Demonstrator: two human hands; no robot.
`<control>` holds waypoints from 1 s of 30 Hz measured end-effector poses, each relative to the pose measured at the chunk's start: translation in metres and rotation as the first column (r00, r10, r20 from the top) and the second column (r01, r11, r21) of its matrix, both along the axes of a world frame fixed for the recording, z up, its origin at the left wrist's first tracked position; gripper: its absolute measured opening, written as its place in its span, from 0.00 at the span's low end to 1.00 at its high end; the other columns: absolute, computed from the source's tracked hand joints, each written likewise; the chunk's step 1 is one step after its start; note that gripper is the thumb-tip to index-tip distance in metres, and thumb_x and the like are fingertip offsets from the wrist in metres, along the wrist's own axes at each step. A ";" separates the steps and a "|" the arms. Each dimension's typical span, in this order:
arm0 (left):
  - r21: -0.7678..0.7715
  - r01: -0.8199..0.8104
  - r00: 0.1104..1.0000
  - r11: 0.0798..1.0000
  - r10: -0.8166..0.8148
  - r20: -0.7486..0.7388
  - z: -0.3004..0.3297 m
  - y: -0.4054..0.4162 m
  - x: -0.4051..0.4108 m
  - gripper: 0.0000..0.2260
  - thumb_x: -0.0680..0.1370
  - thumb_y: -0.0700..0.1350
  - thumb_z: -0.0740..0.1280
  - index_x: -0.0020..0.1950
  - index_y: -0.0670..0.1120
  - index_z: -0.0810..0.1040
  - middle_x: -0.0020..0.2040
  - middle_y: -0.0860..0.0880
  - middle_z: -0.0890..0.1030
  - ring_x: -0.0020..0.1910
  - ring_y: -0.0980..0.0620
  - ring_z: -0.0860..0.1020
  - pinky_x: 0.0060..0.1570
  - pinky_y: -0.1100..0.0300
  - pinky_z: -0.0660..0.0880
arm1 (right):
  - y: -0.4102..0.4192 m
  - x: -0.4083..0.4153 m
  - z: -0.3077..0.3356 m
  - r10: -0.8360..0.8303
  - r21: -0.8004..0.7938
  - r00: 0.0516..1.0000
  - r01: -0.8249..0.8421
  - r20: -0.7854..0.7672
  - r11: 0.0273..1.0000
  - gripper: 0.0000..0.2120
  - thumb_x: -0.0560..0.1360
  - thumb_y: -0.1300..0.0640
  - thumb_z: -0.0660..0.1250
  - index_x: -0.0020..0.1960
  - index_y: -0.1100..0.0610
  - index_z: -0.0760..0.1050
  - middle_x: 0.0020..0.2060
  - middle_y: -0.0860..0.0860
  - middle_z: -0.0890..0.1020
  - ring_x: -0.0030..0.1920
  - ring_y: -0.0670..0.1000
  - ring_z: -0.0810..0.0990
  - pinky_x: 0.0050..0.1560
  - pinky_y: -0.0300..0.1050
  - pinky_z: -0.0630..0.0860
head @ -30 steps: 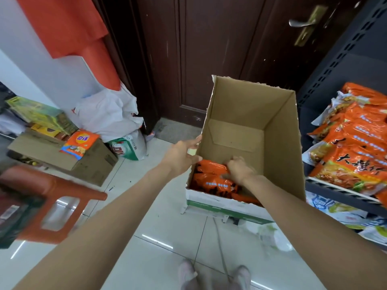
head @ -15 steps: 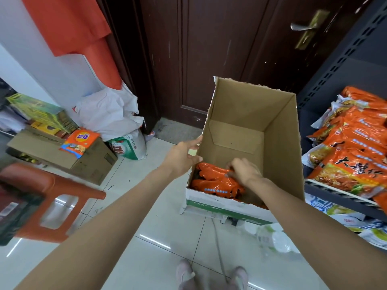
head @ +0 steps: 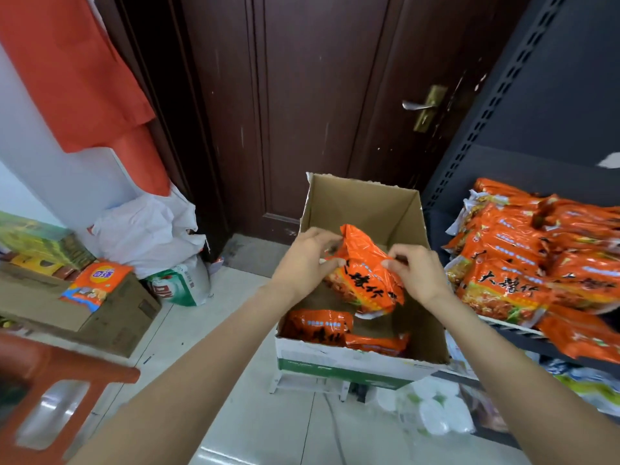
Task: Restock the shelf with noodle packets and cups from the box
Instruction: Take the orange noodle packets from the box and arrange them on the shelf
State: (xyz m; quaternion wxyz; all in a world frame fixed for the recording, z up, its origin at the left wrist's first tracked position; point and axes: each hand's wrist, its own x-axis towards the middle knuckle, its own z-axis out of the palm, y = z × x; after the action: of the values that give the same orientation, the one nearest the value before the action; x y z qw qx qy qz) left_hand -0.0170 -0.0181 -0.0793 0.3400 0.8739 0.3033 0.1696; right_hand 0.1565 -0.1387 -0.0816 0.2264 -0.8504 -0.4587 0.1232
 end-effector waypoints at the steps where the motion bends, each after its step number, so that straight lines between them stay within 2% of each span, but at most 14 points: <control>1: -0.003 0.025 0.999 1.000 -0.025 0.020 0.007 -0.002 0.008 0.19 0.73 0.45 0.72 0.64 0.45 0.75 0.58 0.47 0.76 0.59 0.50 0.74 0.55 0.68 0.63 | -0.005 0.003 0.011 0.000 0.033 1.000 0.000 -0.005 0.999 0.10 0.75 0.53 0.68 0.35 0.49 0.73 0.36 0.50 0.81 0.42 0.54 0.80 0.44 0.53 0.77; 5: 0.023 0.022 0.990 0.999 -0.025 0.139 0.035 -0.018 0.039 0.15 0.73 0.46 0.72 0.58 0.46 0.77 0.54 0.48 0.79 0.53 0.52 0.76 0.55 0.60 0.72 | -0.027 0.017 0.047 -0.018 0.150 0.999 0.023 -0.036 0.988 0.09 0.75 0.56 0.68 0.36 0.51 0.75 0.37 0.49 0.81 0.42 0.51 0.80 0.45 0.50 0.77; 7: 0.024 0.025 0.979 0.999 -0.029 0.200 0.051 -0.030 0.056 0.11 0.73 0.44 0.71 0.55 0.45 0.77 0.52 0.49 0.80 0.50 0.53 0.77 0.54 0.57 0.75 | -0.043 0.024 0.062 -0.042 0.197 0.998 0.051 -0.047 0.979 0.11 0.75 0.57 0.68 0.35 0.51 0.74 0.35 0.48 0.80 0.39 0.48 0.78 0.40 0.44 0.75; 9: 0.038 0.043 0.974 0.998 -0.051 0.222 0.065 -0.043 0.073 0.09 0.74 0.44 0.71 0.52 0.45 0.77 0.50 0.49 0.80 0.49 0.53 0.77 0.53 0.58 0.75 | -0.062 0.034 0.073 -0.061 0.241 0.996 0.074 -0.060 0.968 0.11 0.75 0.57 0.69 0.34 0.52 0.73 0.32 0.45 0.77 0.35 0.43 0.75 0.35 0.37 0.69; 10: 0.048 0.058 0.971 0.997 -0.067 0.229 0.071 -0.050 0.082 0.08 0.73 0.43 0.71 0.51 0.46 0.77 0.49 0.50 0.79 0.48 0.54 0.76 0.52 0.59 0.74 | -0.072 0.040 0.078 -0.071 0.263 0.995 0.085 -0.064 0.961 0.10 0.74 0.58 0.69 0.35 0.54 0.74 0.31 0.44 0.76 0.34 0.43 0.74 0.34 0.36 0.67; 14: 0.047 0.112 0.957 0.993 -0.120 0.264 0.090 -0.083 0.119 0.06 0.73 0.41 0.72 0.43 0.47 0.75 0.45 0.49 0.79 0.45 0.53 0.76 0.45 0.63 0.70 | -0.121 0.075 0.089 -0.136 0.370 0.985 0.167 -0.109 0.914 0.12 0.73 0.59 0.70 0.32 0.55 0.72 0.27 0.46 0.72 0.30 0.46 0.69 0.34 0.40 0.64; 17: 0.049 0.135 0.951 0.990 -0.143 0.276 0.096 -0.112 0.148 0.09 0.73 0.40 0.71 0.40 0.47 0.71 0.39 0.52 0.77 0.39 0.57 0.74 0.37 0.71 0.66 | -0.166 0.111 0.095 -0.217 0.457 0.964 0.265 -0.154 0.849 0.15 0.74 0.60 0.69 0.31 0.53 0.68 0.27 0.47 0.69 0.31 0.46 0.66 0.35 0.42 0.62; 20: 0.069 0.154 0.960 0.986 -0.166 0.226 0.095 -0.146 0.179 0.10 0.75 0.40 0.69 0.41 0.47 0.68 0.33 0.56 0.73 0.32 0.59 0.70 0.32 0.71 0.66 | -0.212 0.146 0.098 -0.280 0.454 0.956 0.287 -0.082 0.844 0.13 0.75 0.60 0.68 0.33 0.53 0.69 0.28 0.47 0.71 0.31 0.46 0.68 0.34 0.38 0.63; 23: 0.059 0.135 0.974 0.989 -0.144 0.176 0.086 -0.181 0.209 0.09 0.77 0.42 0.68 0.43 0.48 0.67 0.34 0.51 0.75 0.35 0.50 0.73 0.38 0.57 0.70 | -0.252 0.183 0.095 -0.307 0.402 0.951 0.269 0.034 0.876 0.09 0.76 0.60 0.67 0.38 0.54 0.71 0.32 0.46 0.74 0.35 0.50 0.72 0.39 0.45 0.65; 25: 0.057 0.126 0.979 0.990 -0.133 0.152 0.080 -0.201 0.227 0.08 0.77 0.43 0.68 0.44 0.47 0.68 0.37 0.49 0.76 0.37 0.47 0.74 0.40 0.52 0.71 | -0.275 0.206 0.090 -0.303 0.362 0.949 0.254 0.085 0.897 0.07 0.76 0.60 0.66 0.40 0.55 0.72 0.32 0.47 0.75 0.34 0.51 0.72 0.37 0.45 0.65; 28: 0.050 0.119 0.984 0.992 -0.125 0.124 0.069 -0.220 0.245 0.07 0.77 0.44 0.67 0.47 0.47 0.69 0.44 0.49 0.77 0.42 0.47 0.75 0.41 0.54 0.68 | -0.298 0.236 0.077 -0.278 0.333 0.955 0.232 0.099 0.914 0.04 0.77 0.60 0.65 0.43 0.56 0.75 0.31 0.45 0.75 0.29 0.46 0.70 0.31 0.35 0.63; 30: 0.037 0.101 0.988 0.994 -0.105 0.116 0.062 -0.228 0.252 0.06 0.78 0.44 0.67 0.51 0.45 0.71 0.49 0.48 0.79 0.46 0.50 0.75 0.42 0.63 0.64 | -0.304 0.252 0.066 -0.237 0.320 0.968 0.200 0.080 0.926 0.04 0.77 0.60 0.65 0.44 0.54 0.75 0.33 0.44 0.76 0.30 0.45 0.71 0.32 0.37 0.64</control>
State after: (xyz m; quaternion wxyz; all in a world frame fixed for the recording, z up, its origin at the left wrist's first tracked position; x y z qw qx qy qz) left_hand 0.2350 -0.2458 -0.0172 0.3522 0.8820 0.2345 0.2075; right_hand 0.4082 -0.4429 -0.0157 0.3415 -0.8561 -0.3870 -0.0264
